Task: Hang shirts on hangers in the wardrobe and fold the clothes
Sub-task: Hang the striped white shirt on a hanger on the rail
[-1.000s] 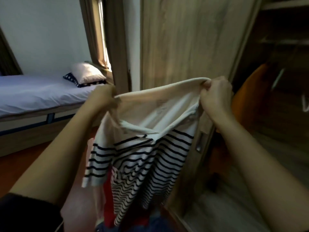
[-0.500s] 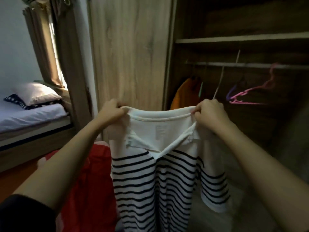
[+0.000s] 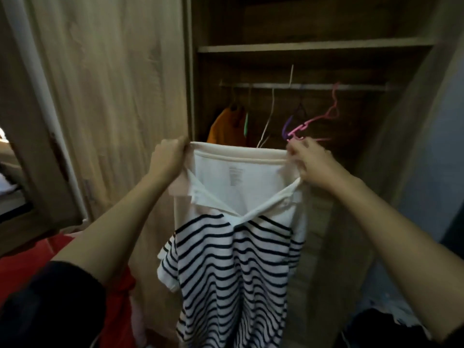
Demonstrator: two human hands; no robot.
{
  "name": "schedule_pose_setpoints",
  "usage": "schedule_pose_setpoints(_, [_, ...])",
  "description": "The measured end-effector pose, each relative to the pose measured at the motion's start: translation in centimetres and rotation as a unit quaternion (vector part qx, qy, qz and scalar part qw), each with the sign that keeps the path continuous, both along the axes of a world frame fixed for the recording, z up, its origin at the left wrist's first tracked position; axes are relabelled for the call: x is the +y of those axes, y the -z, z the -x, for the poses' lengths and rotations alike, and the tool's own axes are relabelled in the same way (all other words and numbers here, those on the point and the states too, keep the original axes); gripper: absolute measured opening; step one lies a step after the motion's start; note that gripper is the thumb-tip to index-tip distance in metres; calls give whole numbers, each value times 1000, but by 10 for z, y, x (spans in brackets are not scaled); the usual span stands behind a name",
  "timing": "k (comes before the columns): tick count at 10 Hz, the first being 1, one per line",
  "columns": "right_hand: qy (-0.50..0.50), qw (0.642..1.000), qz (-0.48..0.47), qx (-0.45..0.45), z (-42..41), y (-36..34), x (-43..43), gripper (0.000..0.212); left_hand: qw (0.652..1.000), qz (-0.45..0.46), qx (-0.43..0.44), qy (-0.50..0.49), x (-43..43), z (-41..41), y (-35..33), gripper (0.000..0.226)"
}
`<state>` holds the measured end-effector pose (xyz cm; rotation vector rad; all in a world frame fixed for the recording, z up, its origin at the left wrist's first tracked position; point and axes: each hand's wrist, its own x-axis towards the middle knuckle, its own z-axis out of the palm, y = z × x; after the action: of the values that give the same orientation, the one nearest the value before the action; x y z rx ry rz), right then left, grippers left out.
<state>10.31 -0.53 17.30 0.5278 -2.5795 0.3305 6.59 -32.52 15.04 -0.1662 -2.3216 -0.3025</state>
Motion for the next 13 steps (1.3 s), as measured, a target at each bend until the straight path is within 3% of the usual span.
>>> schedule_pose_setpoints(1, [-26, 993, -102, -51, 7, 6, 10, 25, 999, -19, -33, 19, 12, 27, -1, 23])
schedule_pose_setpoints(2, [44, 997, -58, -15, 17, 0, 12, 31, 996, -57, 6, 69, 33, 34, 1, 23])
schedule_pose_setpoints(3, [123, 992, 8, 14, 34, -10, 8, 33, 968, -187, -10, 167, 43, 57, 4, 21])
schedule_pose_setpoints(4, [165, 986, 29, 17, 46, -13, 4, 29, 967, -184, 4, 178, 39, 79, 2, 27])
schedule_pose_setpoints(5, [178, 982, 66, 21, 62, -12, -3, 29, 985, -61, 38, 155, 30, 108, -2, 48])
schedule_pose_setpoints(6, [146, 986, 76, 24, 71, -10, -9, 28, 983, -88, -13, 164, 28, 128, 3, 56])
schedule_pose_setpoints(7, [96, 993, 54, 30, 82, -23, -7, 37, 958, -187, -93, 199, 34, 155, 3, 61])
schedule_pose_setpoints(8, [108, 994, -5, 31, 99, -40, -5, 35, 942, -213, -141, 220, 43, 174, -12, 62])
schedule_pose_setpoints(9, [99, 992, -77, -5, 118, -54, -9, 35, 934, -241, -126, 231, 71, 217, -40, 58])
schedule_pose_setpoints(10, [79, 992, -92, -13, 121, -46, -13, 36, 922, -301, -134, 204, 92, 252, -56, 47])
schedule_pose_setpoints(11, [95, 991, -53, -74, 123, -27, -13, 35, 888, -363, -241, 150, 118, 300, -60, 56])
schedule_pose_setpoints(12, [110, 984, -85, -112, 125, -14, -7, 35, 846, -414, -281, 183, 134, 322, -52, 62])
schedule_pose_setpoints(13, [114, 986, -72, -96, 120, -5, 5, 38, 842, -430, -252, 207, 147, 338, -44, 41])
